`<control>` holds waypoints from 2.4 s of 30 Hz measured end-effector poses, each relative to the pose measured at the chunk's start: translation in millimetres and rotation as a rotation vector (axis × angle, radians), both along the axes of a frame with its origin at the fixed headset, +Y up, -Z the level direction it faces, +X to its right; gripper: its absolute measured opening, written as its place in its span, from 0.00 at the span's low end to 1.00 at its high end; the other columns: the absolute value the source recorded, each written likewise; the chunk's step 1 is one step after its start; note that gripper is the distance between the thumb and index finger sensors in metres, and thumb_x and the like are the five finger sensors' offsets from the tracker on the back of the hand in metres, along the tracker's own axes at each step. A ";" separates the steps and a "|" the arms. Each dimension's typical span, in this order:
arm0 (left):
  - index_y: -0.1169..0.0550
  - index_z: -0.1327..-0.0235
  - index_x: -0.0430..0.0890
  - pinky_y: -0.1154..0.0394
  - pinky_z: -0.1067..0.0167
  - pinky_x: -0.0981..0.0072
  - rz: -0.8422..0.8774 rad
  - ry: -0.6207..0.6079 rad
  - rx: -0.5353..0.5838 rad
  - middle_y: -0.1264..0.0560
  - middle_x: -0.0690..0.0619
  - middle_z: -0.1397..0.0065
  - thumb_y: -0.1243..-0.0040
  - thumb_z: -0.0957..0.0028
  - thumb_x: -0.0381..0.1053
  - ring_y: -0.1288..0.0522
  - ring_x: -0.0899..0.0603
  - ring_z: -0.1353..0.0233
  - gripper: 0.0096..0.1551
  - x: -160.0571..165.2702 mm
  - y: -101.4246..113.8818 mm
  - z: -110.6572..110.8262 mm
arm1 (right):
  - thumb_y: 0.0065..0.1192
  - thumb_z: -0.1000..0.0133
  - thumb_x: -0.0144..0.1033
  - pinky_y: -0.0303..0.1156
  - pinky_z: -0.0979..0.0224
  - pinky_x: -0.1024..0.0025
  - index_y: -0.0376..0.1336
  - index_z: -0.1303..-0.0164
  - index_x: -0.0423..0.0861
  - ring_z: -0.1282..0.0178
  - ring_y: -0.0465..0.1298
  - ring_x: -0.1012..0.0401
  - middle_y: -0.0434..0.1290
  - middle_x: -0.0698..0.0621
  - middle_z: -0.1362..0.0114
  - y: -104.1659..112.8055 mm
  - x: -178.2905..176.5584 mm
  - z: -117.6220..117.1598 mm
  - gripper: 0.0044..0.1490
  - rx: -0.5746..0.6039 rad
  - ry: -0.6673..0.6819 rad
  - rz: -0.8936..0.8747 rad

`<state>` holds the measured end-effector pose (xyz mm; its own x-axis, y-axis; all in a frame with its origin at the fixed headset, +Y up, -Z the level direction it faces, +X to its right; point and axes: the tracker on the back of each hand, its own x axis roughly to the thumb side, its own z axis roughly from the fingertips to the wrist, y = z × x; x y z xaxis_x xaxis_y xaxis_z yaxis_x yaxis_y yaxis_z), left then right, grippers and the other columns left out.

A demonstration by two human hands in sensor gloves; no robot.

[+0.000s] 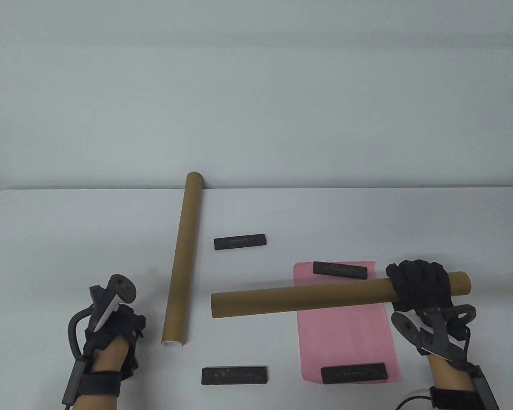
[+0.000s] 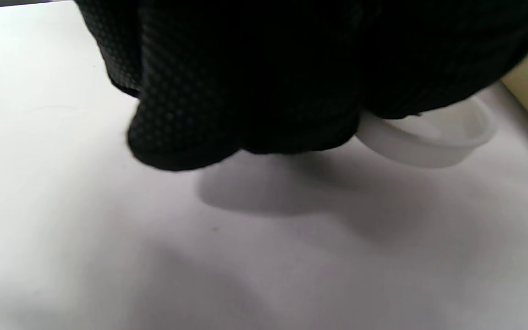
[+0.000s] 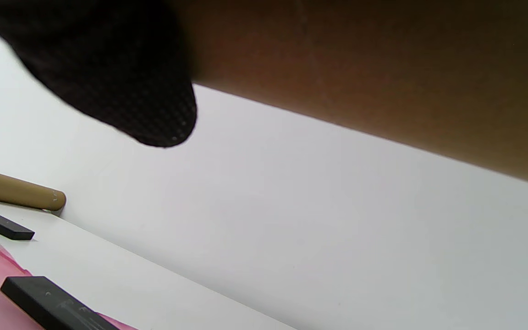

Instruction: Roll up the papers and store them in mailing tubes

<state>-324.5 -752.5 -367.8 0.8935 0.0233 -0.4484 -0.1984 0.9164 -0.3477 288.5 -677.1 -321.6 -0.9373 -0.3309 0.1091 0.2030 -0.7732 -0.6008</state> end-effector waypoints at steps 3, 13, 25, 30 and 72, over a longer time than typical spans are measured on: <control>0.09 0.67 0.52 0.19 0.39 0.56 -0.001 0.002 -0.011 0.10 0.60 0.71 0.30 0.61 0.67 0.10 0.54 0.71 0.23 0.0 -0.6 0.7 | 0.82 0.49 0.47 0.67 0.21 0.38 0.58 0.28 0.56 0.26 0.71 0.47 0.65 0.52 0.25 -0.2 -0.3 0.2 0.43 -0.002 0.002 -0.004; 0.10 0.64 0.52 0.20 0.38 0.55 -0.018 0.020 -0.002 0.10 0.60 0.68 0.32 0.59 0.67 0.09 0.54 0.68 0.23 -0.5 -1.3 0.3 | 0.82 0.49 0.47 0.67 0.21 0.38 0.58 0.27 0.56 0.26 0.71 0.47 0.65 0.51 0.26 0.5 -0.6 0.7 0.44 -0.003 0.002 -0.002; 0.13 0.52 0.53 0.23 0.34 0.51 -0.060 -0.001 0.121 0.11 0.57 0.57 0.37 0.59 0.69 0.10 0.51 0.58 0.30 10.8 25.0 8.6 | 0.83 0.50 0.47 0.68 0.22 0.38 0.59 0.28 0.55 0.26 0.72 0.47 0.65 0.51 0.26 3.0 0.1 1.1 0.43 -0.009 -0.011 -0.005; 0.20 0.39 0.54 0.28 0.29 0.47 -0.032 -0.152 0.351 0.15 0.55 0.41 0.38 0.59 0.70 0.13 0.46 0.41 0.36 36.3 53.5 25.6 | 0.83 0.51 0.48 0.71 0.25 0.38 0.60 0.28 0.54 0.28 0.73 0.46 0.67 0.51 0.27 7.1 8.3 -2.6 0.44 -0.058 -0.045 -0.071; 0.33 0.25 0.59 0.35 0.24 0.41 0.005 -0.728 0.629 0.31 0.51 0.20 0.42 0.59 0.72 0.31 0.37 0.18 0.45 104.3 82.1 64.8 | 0.72 0.41 0.48 0.80 0.40 0.39 0.50 0.21 0.31 0.38 0.76 0.39 0.64 0.33 0.29 -72.0 86.0 -107.0 0.52 -1.001 -0.871 -0.810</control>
